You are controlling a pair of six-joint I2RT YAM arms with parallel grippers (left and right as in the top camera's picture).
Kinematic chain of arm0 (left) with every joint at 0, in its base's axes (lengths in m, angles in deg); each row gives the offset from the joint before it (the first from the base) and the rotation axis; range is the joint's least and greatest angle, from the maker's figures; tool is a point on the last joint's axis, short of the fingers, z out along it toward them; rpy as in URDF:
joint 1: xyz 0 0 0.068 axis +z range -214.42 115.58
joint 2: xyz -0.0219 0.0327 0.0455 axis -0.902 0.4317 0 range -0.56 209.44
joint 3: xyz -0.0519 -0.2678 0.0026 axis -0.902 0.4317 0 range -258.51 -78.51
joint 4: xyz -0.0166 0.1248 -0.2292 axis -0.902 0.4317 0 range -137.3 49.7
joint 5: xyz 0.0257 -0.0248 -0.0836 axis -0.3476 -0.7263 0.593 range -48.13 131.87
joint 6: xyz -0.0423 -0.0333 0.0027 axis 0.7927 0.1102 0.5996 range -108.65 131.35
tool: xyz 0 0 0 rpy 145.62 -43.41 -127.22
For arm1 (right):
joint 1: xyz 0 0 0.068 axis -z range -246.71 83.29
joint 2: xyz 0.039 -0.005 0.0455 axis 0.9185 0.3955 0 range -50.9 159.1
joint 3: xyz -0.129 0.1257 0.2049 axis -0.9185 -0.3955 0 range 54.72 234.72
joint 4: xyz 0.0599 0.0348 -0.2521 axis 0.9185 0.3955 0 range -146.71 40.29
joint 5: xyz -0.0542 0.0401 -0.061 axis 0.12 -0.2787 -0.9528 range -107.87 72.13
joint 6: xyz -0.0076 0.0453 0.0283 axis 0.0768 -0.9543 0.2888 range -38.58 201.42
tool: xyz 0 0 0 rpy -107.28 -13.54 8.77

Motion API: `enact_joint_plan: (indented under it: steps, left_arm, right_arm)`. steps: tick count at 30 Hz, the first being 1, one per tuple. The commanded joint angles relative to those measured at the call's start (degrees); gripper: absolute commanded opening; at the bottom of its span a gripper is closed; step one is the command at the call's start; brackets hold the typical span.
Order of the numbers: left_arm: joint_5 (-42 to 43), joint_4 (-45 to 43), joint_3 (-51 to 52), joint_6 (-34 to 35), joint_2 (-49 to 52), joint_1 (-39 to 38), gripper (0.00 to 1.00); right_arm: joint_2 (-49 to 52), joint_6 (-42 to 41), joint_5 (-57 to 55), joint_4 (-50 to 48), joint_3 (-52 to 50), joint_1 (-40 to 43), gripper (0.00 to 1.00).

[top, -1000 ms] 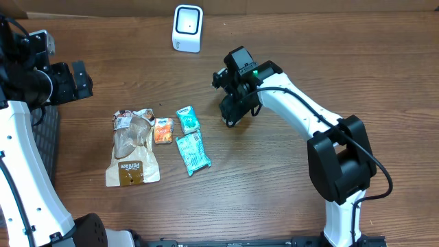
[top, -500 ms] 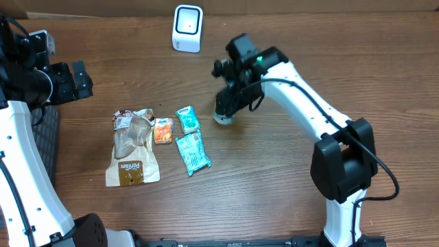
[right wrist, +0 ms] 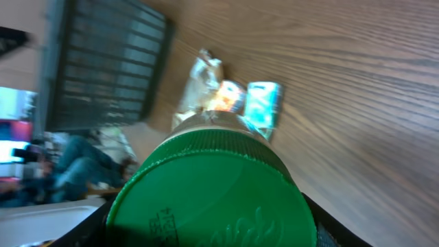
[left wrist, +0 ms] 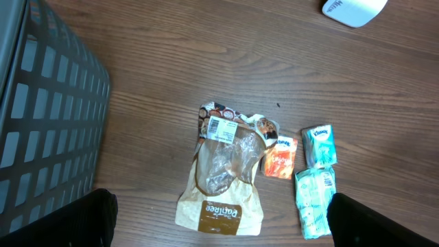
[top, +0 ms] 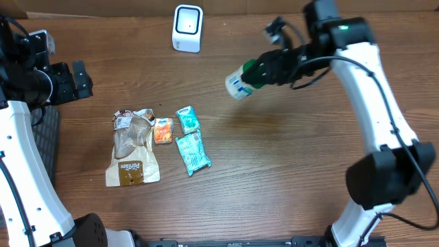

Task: Scan the item barcode
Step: 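Lift the jar and carry it to the white barcode scanner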

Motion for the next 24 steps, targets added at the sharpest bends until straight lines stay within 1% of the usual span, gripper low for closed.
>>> enact_joint_plan:
  steps: [1, 6, 11, 15, 19, 21, 22, 24]
  left_arm:
    - [0.0, -0.09, -0.7, -1.31, 0.17, 0.46, 1.0]
    - [0.0, -0.09, -0.7, -1.31, 0.17, 0.46, 1.0]
    - [0.0, -0.09, -0.7, -1.31, 0.17, 0.46, 1.0]
    - [0.0, -0.09, -0.7, -1.31, 0.17, 0.46, 1.0]
    - [0.0, -0.09, -0.7, -1.31, 0.17, 0.46, 1.0]
    - [0.0, -0.09, -0.7, -1.31, 0.17, 0.46, 1.0]
    - [0.0, -0.09, -0.7, -1.31, 0.17, 0.46, 1.0]
    - [0.0, -0.09, -0.7, -1.31, 0.17, 0.46, 1.0]
  right_arm:
    - [-6.23, 0.61, 8.57, 1.77, 2.34, 1.77, 0.37]
    - [-10.56, 0.61, 8.55, 4.46, 2.34, 2.27, 0.37]
    - [-13.92, 0.55, 8.46, 5.07, 2.34, 2.27, 0.37]
    - [-14.01, -1.6, 5.4, 5.14, 2.25, 2.21, 0.37]
    - [-14.01, -3.1, 5.29, 5.14, 2.25, 2.21, 0.36]
    - [-13.94, -8.35, 2.03, 3.04, 2.27, 1.46, 0.35]
    - [-13.94, -11.96, -1.88, 1.64, 2.32, 0.61, 0.37]
    - [-13.86, -15.15, -7.19, 0.22, 2.91, -1.36, 0.39]
